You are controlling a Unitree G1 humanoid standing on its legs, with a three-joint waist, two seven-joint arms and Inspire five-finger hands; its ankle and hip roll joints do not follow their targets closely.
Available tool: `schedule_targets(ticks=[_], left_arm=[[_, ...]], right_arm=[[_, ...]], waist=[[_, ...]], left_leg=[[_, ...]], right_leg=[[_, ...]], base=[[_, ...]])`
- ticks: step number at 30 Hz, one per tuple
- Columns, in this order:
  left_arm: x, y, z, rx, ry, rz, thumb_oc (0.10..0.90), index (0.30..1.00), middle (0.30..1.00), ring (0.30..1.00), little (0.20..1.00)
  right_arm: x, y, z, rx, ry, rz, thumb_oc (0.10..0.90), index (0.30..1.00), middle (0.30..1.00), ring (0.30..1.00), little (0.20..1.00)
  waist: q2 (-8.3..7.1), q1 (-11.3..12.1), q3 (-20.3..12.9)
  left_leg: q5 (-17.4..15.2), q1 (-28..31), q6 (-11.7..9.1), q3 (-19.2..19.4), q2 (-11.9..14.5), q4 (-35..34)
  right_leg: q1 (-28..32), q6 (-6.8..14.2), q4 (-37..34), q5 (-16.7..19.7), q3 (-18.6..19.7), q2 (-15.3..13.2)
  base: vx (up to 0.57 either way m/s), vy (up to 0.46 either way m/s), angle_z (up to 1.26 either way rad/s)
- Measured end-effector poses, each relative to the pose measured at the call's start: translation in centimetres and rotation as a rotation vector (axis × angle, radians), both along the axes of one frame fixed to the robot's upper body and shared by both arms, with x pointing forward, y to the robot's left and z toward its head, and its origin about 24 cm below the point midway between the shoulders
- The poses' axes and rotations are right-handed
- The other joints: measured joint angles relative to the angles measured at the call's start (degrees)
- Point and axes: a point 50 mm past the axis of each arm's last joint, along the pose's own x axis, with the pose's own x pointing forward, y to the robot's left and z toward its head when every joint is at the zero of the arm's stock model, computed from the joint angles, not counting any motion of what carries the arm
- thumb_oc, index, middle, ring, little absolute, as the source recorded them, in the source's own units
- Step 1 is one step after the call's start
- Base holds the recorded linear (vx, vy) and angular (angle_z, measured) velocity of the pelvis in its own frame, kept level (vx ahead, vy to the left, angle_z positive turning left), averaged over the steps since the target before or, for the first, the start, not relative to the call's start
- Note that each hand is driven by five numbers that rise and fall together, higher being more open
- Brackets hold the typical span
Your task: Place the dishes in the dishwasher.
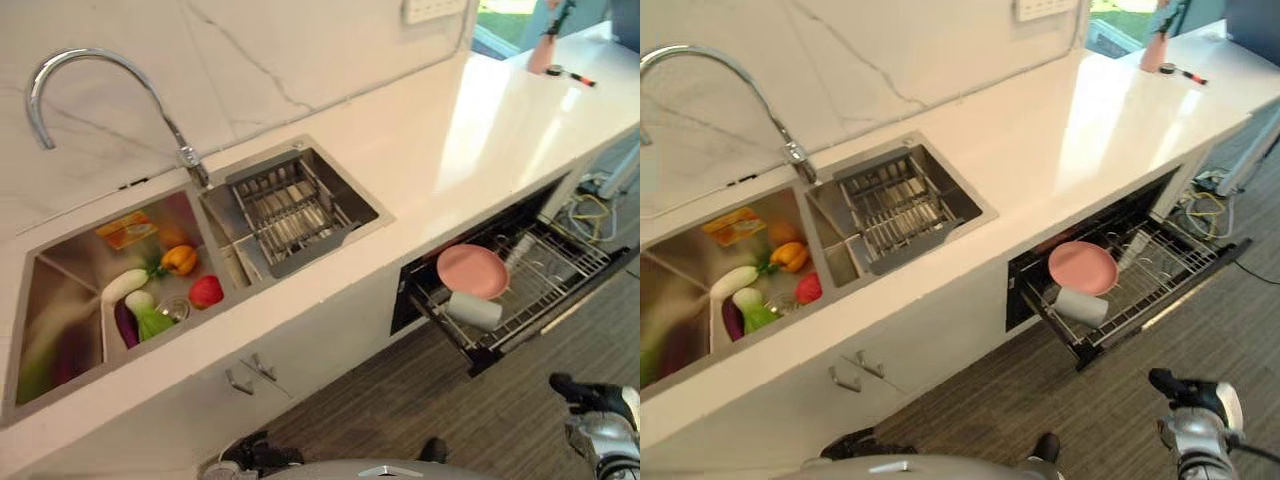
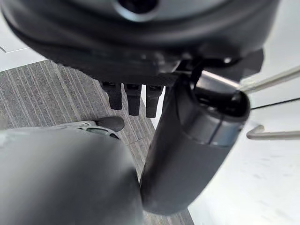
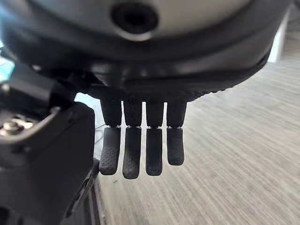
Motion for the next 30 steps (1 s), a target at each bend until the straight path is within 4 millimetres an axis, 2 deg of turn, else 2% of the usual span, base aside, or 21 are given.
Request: schedule_targets(ticks=[1, 2, 4, 6, 11, 12, 14, 17, 22, 24, 25, 27, 30], left_arm=[[0.0, 0.0, 0.0, 0.000, 0.000, 0.000, 0.800, 0.900, 0.900, 0.900, 0.900], [0.0, 0.1, 0.0, -0.001, -0.010, -0.006, 0.800, 0.900, 0.900, 0.900, 0.900], [0.4, -0.3, 0.1, -0.009, -0.026, -0.026, 0.800, 0.900, 0.900, 0.900, 0.900], [0.8, -0.4, 0.2, -0.011, -0.045, -0.021, 0.800, 0.900, 0.900, 0.900, 0.900], [1.3, -0.9, 0.3, -0.016, -0.064, -0.036, 0.800, 0.900, 0.900, 0.900, 0.900], [1.6, -1.2, 0.3, -0.015, -0.077, -0.055, 0.800, 0.900, 0.900, 0.900, 0.900], [1.8, -1.5, 0.4, -0.019, -0.085, -0.068, 0.800, 0.900, 0.900, 0.900, 0.900], [2.4, -1.9, 0.5, -0.022, -0.106, -0.095, 0.800, 0.900, 0.900, 0.900, 0.900], [3.3, -1.8, 0.8, -0.017, -0.138, -0.093, 0.800, 0.900, 0.900, 0.900, 0.900], [4.0, -1.6, 1.0, -0.011, -0.153, -0.089, 0.800, 0.900, 0.900, 0.900, 0.900], [4.0, -1.4, 1.0, -0.007, -0.160, -0.074, 0.800, 0.900, 0.900, 0.900, 0.900], [4.3, -0.8, 1.2, 0.007, -0.173, -0.060, 0.800, 0.900, 0.900, 0.900, 0.900], [4.3, -0.4, 1.3, 0.010, -0.176, -0.037, 0.800, 0.900, 0.900, 0.900, 0.900]], right_arm=[[0.0, 0.0, 0.0, 0.000, 0.000, 0.000, 0.400, 0.300, 0.300, 0.300, 0.300], [2.2, 0.3, 0.7, -0.020, 0.005, 0.058, 0.400, 0.300, 0.300, 0.300, 0.300], [2.5, 0.0, 1.0, -0.101, 0.142, 0.152, 0.400, 0.300, 0.300, 0.300, 0.300], [2.9, -0.2, 1.4, -0.154, 0.193, 0.231, 0.400, 0.300, 0.300, 0.300, 0.300], [4.1, 0.6, 1.8, -0.206, 0.213, 0.324, 0.400, 0.300, 0.300, 0.300, 0.300], [4.9, 0.9, 2.0, -0.208, 0.192, 0.328, 0.400, 0.300, 0.300, 0.300, 0.300], [5.5, 1.5, 1.9, -0.198, 0.179, 0.339, 0.400, 0.300, 0.300, 0.300, 0.300], [6.6, 2.4, 1.9, -0.237, 0.209, 0.399, 0.400, 0.300, 0.300, 0.300, 0.300], [10.4, 7.0, 2.2, -0.231, 0.129, 0.620, 0.400, 0.300, 0.300, 0.300, 0.300], [10.9, 7.4, 2.5, -0.231, 0.114, 0.634, 0.400, 0.300, 0.300, 0.300, 0.300], [10.8, 7.3, 2.4, -0.227, 0.122, 0.620, 0.400, 0.300, 0.300, 0.300, 0.300], [10.8, 7.5, 2.3, -0.218, 0.137, 0.642, 0.400, 0.300, 0.300, 0.300, 0.300], [10.8, 7.9, 2.0, -0.211, 0.146, 0.651, 0.400, 0.300, 0.300, 0.300, 0.300]], waist=[[0.00, 0.0, 0.0], [1.03, 1.2, 0.6], [1.13, 1.7, 0.9], [1.59, 2.9, 1.9], [2.37, 3.0, 2.3], [2.77, 3.3, 2.4], [3.01, 3.8, 2.6], [3.18, 4.6, 2.7], [2.11, 6.9, 3.4], [1.77, 7.7, 3.6], [0.94, 8.3, 4.1], [-0.51, 8.2, 4.7], [-1.47, 8.0, 4.9]], left_leg=[[0.0, 0.0, 0.0, 0.0, 0.0, 0.0], [0.0, 0.6, 0.0, -0.6, -0.1, -0.3], [0.2, 0.4, -0.3, -2.4, -0.2, 0.0], [0.2, 0.0, -0.3, -3.3, -0.2, -0.1], [0.4, -1.2, -0.5, -5.3, -0.2, 0.2], [0.7, -2.0, -0.7, -6.7, -0.3, 0.3], [0.9, -2.2, -0.8, -7.2, -0.3, 0.3], [1.9, -4.0, -0.7, -9.9, -0.4, 0.2], [3.1, -6.4, -0.3, -13.7, -1.4, -0.3], [3.5, -6.8, -0.3, -14.8, -1.6, -0.2], [3.6, -7.4, -0.3, -14.9, -1.8, 0.0], [3.6, -7.7, -0.3, -15.2, -1.8, 0.0], [3.6, -7.7, -0.4, -15.3, -1.8, -0.2]], right_leg=[[0.0, 0.0, 0.0, 0.0, 0.0, 0.0], [1.2, 0.2, 0.2, -0.3, -0.6, -0.1], [2.4, 0.8, 0.0, -0.8, -2.7, -0.4], [2.7, 0.7, 0.0, -1.0, -3.5, -0.3], [3.2, 0.6, 0.1, -1.3, -5.7, -0.4], [3.5, 0.6, 0.2, -1.4, -7.1, -0.4], [3.8, 0.6, 0.2, -1.4, -7.7, -0.4], [4.5, 0.7, 0.1, -1.8, -11.2, -0.4], [5.3, 1.5, 0.2, -2.2, -15.6, -0.8], [5.4, 1.3, 0.2, -2.1, -16.8, -0.9], [5.6, 1.3, 0.2, -2.1, -17.2, -0.9], [5.7, 1.4, 0.2, -2.3, -17.7, -0.8], [5.7, 1.4, 0.2, -2.3, -17.8, -0.8]], base=[[0.06, -0.019, 0.06], [-0.02, -0.007, 0.26], [-0.03, -0.007, 0.43], [-0.02, 0.002, 0.22], [-0.03, 0.013, 0.27], [-0.02, 0.017, 0.22], [-0.02, 0.048, 0.27], [0.01, 0.052, 0.56], [0.02, 0.026, 0.46], [0.01, 0.015, 0.35], [0.01, 0.016, 0.20], [0.02, 0.016, 0.13], [0.05, 0.036, 0.02]])
